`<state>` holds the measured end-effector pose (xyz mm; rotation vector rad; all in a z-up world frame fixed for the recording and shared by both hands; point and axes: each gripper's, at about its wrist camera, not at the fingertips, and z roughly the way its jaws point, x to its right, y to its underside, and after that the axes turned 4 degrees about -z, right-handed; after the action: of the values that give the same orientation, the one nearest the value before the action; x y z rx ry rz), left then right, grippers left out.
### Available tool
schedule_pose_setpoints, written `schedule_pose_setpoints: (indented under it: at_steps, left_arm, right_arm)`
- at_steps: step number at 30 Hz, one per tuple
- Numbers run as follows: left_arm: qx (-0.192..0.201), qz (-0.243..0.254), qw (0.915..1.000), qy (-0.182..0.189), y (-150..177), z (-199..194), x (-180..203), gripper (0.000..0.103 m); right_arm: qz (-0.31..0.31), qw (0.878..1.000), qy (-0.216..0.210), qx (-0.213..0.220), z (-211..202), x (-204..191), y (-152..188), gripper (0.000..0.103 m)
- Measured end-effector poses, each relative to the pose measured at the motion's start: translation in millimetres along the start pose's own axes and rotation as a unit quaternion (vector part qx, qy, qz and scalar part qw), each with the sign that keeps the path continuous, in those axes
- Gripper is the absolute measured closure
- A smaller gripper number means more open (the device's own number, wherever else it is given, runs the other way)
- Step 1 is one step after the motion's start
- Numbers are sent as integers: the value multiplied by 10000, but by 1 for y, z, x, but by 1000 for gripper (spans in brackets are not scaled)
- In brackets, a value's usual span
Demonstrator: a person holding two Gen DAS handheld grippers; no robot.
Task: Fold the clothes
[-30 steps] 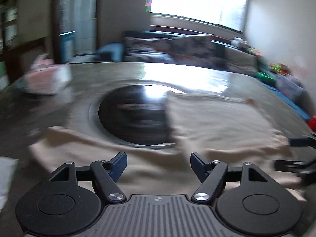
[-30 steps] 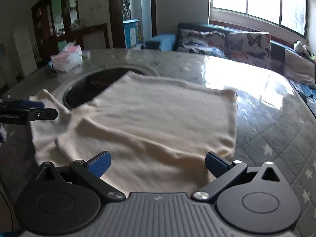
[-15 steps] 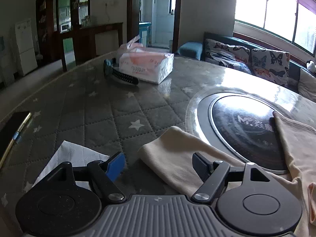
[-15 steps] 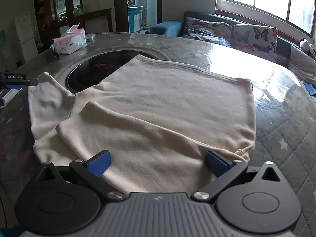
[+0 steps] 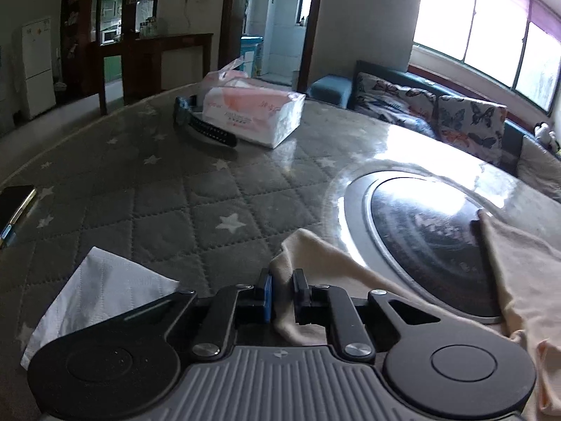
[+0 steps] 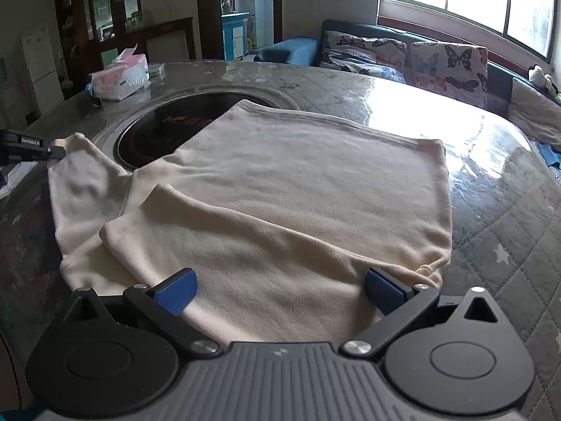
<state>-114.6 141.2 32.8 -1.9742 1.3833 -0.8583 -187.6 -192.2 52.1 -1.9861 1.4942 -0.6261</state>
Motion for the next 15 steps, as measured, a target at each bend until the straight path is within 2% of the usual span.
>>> schedule_pose_setpoints:
  at_steps: [5, 8, 11, 15]
  left_arm:
    - [182, 91, 9983, 541, -5, -26, 21, 92]
    - [301, 225, 9941, 1019, -6, -47, 42, 92]
    - [345, 413, 9867, 1536, -6, -68, 66, 92]
    - [283, 633, 9721, 2241, -2, -91, 103, 92]
  right_arm:
    - [137, 9998, -76, 88, -6, 4, 0, 0]
    - [238, 9995, -102, 170, -11, 8, 2, 0]
    - [331, 9990, -105, 278, -18, 12, 3, 0]
    - [447, 9981, -85, 409, -25, 19, 5, 0]
